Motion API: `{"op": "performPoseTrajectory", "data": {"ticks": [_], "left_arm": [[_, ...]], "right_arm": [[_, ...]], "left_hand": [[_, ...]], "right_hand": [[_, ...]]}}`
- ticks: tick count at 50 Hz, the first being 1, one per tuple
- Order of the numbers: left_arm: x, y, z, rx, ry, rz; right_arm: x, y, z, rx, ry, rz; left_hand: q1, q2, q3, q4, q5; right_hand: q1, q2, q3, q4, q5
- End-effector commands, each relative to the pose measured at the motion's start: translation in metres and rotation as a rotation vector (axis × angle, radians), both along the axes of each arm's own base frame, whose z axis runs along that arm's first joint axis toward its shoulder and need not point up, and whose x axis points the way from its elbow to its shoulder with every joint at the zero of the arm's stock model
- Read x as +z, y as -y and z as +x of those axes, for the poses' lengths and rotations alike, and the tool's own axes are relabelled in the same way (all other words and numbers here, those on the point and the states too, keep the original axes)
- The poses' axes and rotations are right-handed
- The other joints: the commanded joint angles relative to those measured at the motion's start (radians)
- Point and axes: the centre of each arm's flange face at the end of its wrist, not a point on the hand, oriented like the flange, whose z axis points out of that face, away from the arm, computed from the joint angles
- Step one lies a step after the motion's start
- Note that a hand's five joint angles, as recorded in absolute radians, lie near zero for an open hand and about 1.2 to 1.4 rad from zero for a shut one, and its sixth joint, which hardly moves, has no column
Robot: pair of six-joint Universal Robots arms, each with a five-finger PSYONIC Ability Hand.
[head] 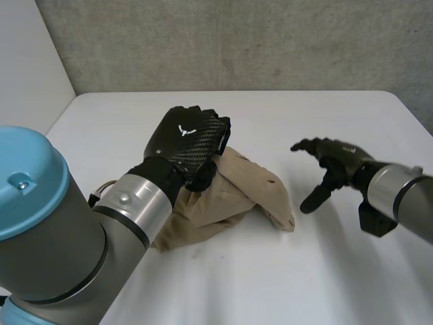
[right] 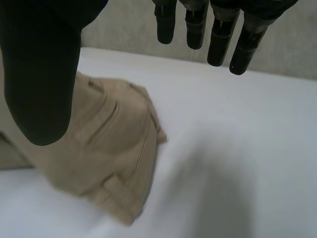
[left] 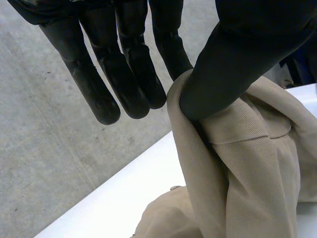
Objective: Fold the shorts.
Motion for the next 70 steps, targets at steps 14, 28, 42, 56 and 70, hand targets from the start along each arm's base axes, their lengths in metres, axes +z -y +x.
{"op": "performPoseTrajectory", "data": {"ticks": [14,28,42,56,70], "left_arm": [[0.016,0.005,-0.001,0.034,-0.037,-0.036],[0.044,0.006,0.011,0.083,-0.088,-0.095],[0.201,-0.035,0.082,0.240,-0.371,-0.515],[0.244,-0.082,0.119,0.258,-0.498,-0.642],[0.159,-0.002,0.059,0.247,-0.263,-0.401]], "right_arm": [[-0.080,-0.005,0.047,-0.087,0.097,0.066],[-0.006,0.010,0.042,-0.101,0.012,-0.336],[0.163,-0.048,0.037,-0.049,-0.242,-1.044],[0.226,-0.097,0.014,-0.034,-0.215,-1.101],[0.143,-0.047,0.042,0.086,-0.355,-0.799]], "left_hand": [[0.249,0.199,0.205,0.188,0.263],[0.249,0.199,0.205,0.188,0.263],[0.249,0.199,0.205,0.188,0.263],[0.249,0.199,0.205,0.188,0.263],[0.249,0.199,0.205,0.188,0.263]], "right_hand": [[0.034,-0.044,-0.042,-0.060,-0.061],[1.255,1.178,1.180,1.161,1.161],[1.255,1.178,1.180,1.161,1.161],[1.255,1.178,1.180,1.161,1.161],[1.255,1.178,1.180,1.161,1.161]]}}
